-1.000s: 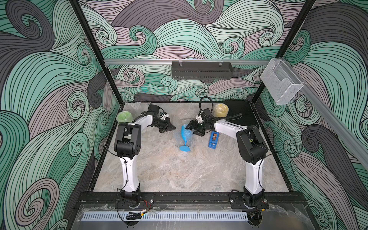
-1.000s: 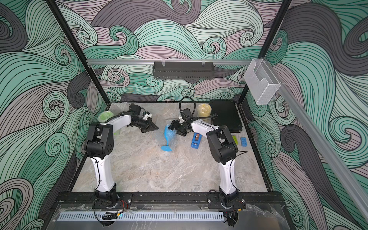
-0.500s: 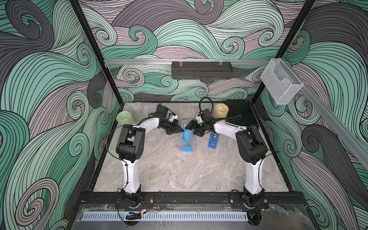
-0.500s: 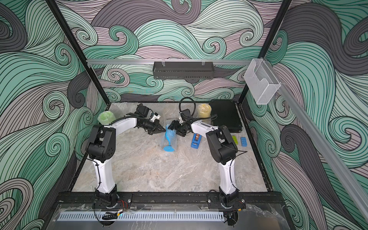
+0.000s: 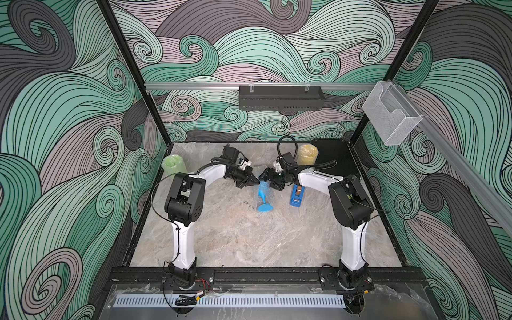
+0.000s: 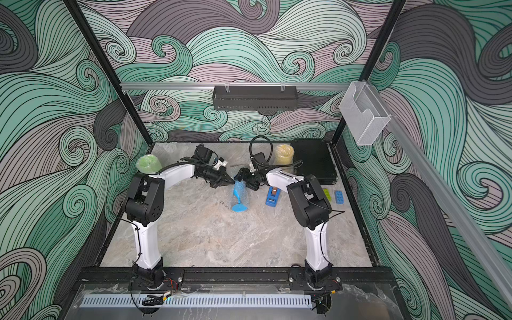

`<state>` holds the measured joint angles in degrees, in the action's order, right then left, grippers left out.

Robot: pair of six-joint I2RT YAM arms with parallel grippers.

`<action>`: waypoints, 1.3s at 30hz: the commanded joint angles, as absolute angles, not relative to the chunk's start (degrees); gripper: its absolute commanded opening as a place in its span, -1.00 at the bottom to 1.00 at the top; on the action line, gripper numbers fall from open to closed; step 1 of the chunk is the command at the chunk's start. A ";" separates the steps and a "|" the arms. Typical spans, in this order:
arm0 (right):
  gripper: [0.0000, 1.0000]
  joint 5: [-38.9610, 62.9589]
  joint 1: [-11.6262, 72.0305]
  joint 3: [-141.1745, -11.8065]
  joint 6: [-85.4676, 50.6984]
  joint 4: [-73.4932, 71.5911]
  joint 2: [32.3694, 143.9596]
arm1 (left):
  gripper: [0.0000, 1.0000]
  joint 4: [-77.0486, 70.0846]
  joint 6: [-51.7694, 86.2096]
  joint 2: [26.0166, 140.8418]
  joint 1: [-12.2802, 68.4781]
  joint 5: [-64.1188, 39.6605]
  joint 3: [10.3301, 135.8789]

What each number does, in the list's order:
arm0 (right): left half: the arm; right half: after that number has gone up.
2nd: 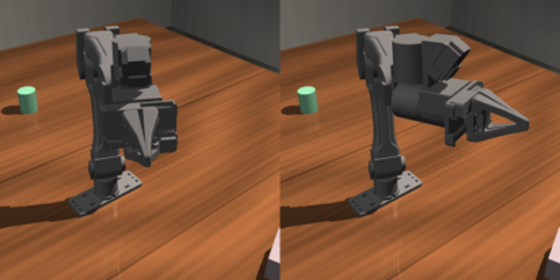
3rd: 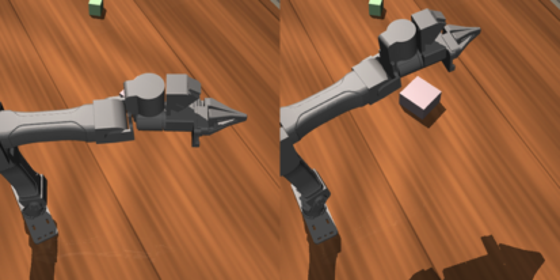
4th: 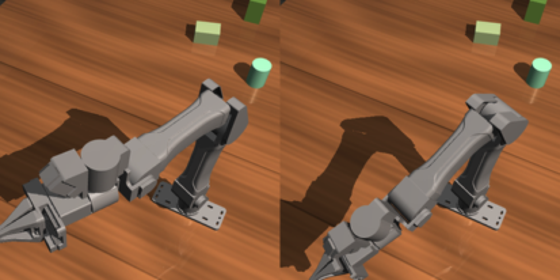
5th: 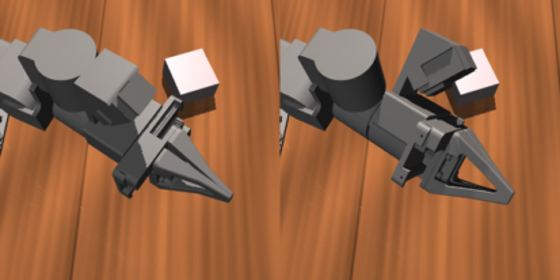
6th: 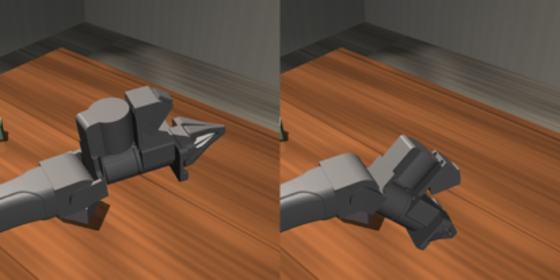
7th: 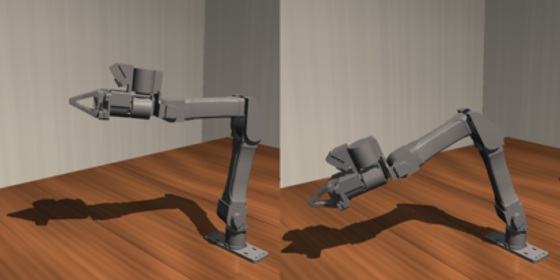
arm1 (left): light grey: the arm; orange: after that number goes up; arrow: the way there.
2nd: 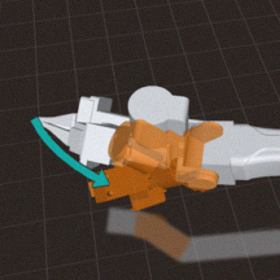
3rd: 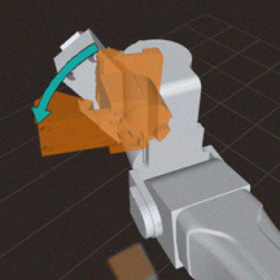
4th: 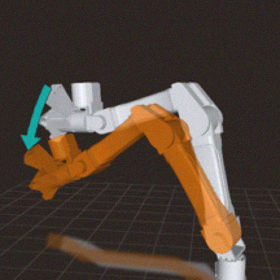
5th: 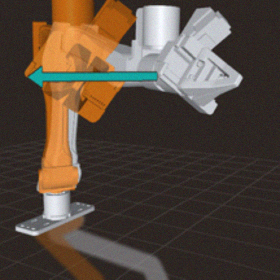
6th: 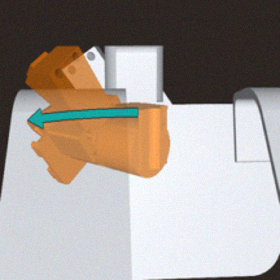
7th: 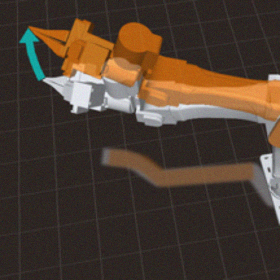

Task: Wrap wine glasses in bubble wrap
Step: Wrap the wine glass in bubble wrap.

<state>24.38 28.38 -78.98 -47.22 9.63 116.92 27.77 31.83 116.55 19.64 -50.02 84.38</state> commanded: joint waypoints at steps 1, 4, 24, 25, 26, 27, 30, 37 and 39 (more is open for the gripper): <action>0.54 21.74 28.83 -76.95 -47.90 13.35 117.33 | -0.85 26.81 32.78 117.84 21.66 -55.11 87.09; 0.54 21.92 28.92 -76.81 -48.03 13.32 117.33 | -0.80 26.90 32.70 118.88 22.13 -55.05 87.75; 0.69 25.51 28.69 -78.46 -43.40 15.90 111.93 | -0.69 33.58 27.08 123.30 22.53 -49.12 90.62; 0.70 25.69 28.53 -78.46 -43.10 15.94 111.82 | -0.69 33.66 27.06 123.41 22.54 -49.05 90.62; 0.71 25.75 28.40 -78.51 -42.82 15.92 111.84 | -0.69 33.69 26.97 123.35 22.56 -48.91 90.62; 0.72 25.94 28.23 -78.64 -42.56 16.00 111.84 | -0.69 33.74 26.90 123.36 22.50 -48.82 90.62; 0.75 26.36 27.94 -79.30 -41.44 16.39 111.80 | -0.69 33.75 26.90 123.47 22.54 -48.72 90.66; 0.77 29.14 27.90 -82.67 -38.38 18.23 112.63 | -0.66 33.78 26.95 123.40 22.53 -48.86 90.79; 0.76 29.53 27.93 -82.78 -37.81 18.88 112.31 | -0.61 33.75 26.98 123.33 22.58 -48.89 90.79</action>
<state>26.15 27.55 -81.41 -40.49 16.67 113.40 32.80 27.57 121.43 22.22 -51.90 89.14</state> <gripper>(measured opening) 0.883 0.185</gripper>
